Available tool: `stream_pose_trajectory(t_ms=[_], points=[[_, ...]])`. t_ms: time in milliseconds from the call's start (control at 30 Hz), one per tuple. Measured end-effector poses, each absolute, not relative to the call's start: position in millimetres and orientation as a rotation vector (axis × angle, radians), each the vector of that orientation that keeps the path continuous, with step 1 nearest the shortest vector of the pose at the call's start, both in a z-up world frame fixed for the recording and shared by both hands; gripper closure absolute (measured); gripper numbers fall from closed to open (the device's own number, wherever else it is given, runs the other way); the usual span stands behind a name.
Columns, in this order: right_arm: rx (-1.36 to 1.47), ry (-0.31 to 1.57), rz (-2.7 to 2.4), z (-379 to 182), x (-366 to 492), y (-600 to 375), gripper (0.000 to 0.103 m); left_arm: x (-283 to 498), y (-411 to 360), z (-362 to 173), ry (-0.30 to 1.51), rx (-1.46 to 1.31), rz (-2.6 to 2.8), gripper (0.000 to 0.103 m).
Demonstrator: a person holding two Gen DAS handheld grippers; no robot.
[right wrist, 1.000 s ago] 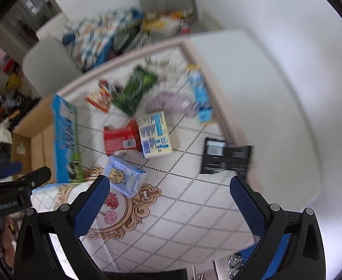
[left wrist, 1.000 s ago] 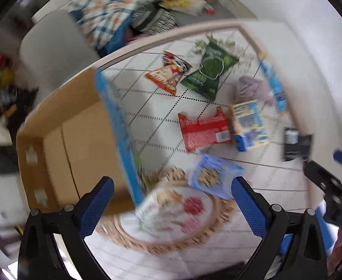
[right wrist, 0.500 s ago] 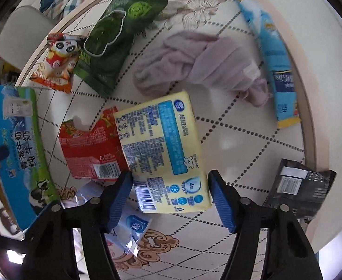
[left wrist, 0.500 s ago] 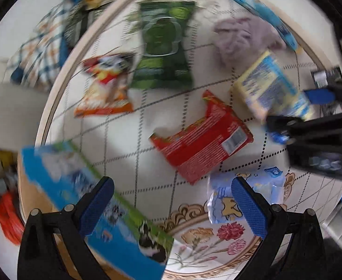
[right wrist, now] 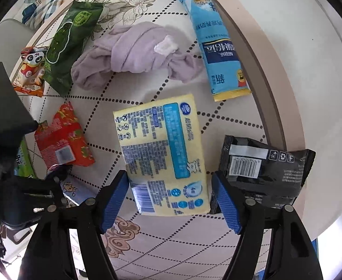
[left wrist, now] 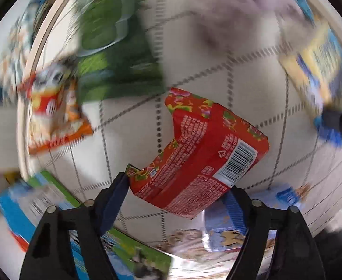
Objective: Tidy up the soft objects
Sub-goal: 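Grasp the red wafer pack with left tool while right tool grasps yellow milk box, then carry both packs into the box and open both tools to release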
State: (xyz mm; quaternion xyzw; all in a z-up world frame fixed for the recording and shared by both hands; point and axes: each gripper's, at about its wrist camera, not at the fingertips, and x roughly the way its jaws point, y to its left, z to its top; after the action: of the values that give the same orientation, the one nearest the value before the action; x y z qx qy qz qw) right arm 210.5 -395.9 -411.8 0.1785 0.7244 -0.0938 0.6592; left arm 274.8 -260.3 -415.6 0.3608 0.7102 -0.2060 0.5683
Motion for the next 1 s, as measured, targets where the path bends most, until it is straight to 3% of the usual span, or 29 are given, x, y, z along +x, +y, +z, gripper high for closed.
stream_pose_trajectory(t_ms=[167,500,567,600,700,1000], points=[[0.523,1.629,-0.236,-420.2,215.8,-398.5,0.032,311.0,-219.8,-410.3,1.835,0.329,-0.311,0.031],[0.498,1.643,-0.242,-411.9,230.9,-399.0,0.029,309.8,-251.5,-415.5,1.776,0.463,-0.392,0.029],[0.477,1.647,-0.249,-414.4,237.8,-396.6,0.029,306.6,-256.3,-412.1,1.739,0.464,-0.402,0.036],[0.475,1.648,-0.253,-416.3,238.0,-392.9,0.030,307.4,-262.1,-413.6,1.735,0.462,-0.406,0.053],[0.482,1.643,-0.263,-428.1,245.0,-377.4,0.036,304.2,-267.3,-411.1,1.728,0.425,-0.399,0.058],[0.533,1.574,-0.233,-391.3,209.6,-384.8,0.037,289.0,-240.7,-358.9,1.632,0.237,-0.332,0.061]])
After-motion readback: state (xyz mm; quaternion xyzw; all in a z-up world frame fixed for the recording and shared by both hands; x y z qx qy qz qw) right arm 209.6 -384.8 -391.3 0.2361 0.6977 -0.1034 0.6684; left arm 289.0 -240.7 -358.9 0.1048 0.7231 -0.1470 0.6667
